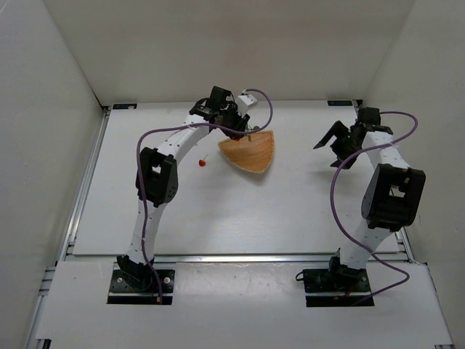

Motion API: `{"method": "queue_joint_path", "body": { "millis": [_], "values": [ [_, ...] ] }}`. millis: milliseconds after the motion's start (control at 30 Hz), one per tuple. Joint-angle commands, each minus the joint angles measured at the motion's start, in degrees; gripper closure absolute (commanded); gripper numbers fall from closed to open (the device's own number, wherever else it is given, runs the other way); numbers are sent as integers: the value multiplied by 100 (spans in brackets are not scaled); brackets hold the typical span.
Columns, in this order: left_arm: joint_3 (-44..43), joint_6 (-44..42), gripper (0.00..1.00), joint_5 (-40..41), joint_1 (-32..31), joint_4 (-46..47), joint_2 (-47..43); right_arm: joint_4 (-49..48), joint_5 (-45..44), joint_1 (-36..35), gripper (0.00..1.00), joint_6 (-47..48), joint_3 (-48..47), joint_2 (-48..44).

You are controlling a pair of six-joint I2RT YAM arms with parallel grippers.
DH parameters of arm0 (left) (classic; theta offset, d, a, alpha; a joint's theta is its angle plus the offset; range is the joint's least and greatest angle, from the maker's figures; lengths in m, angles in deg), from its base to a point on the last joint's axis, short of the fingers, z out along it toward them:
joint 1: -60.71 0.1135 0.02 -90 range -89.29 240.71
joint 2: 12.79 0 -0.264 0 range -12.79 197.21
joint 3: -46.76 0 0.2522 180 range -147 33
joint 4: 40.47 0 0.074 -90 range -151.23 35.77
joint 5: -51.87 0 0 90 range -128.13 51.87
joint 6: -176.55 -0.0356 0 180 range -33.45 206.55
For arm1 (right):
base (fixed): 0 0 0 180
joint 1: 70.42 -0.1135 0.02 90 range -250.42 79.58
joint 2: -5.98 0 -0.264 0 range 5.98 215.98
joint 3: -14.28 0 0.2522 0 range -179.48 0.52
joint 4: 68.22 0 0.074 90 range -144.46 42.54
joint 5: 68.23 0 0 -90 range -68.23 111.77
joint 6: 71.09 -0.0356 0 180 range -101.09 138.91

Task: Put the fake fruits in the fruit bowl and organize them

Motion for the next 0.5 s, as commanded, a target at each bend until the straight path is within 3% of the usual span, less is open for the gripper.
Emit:
{"method": "queue_joint_path", "body": {
  "millis": [0, 133, 367, 467],
  "values": [
    [-215, 291, 49, -572, -130, 616, -111, -110, 196, -143, 2, 67, -23, -274],
    [-101, 291, 0, -300, -183, 616, -243, -110, -13, -441, 2, 384, -76, -476],
    [-101, 406, 0, 650, 37, 187, -751, -171, -717, -1513, 2, 1017, -287, -749],
    [705, -252, 0, 1079, 169, -156, -1330, -223, -770, -1813, 1, 956, -287, -749]
  ]
}}
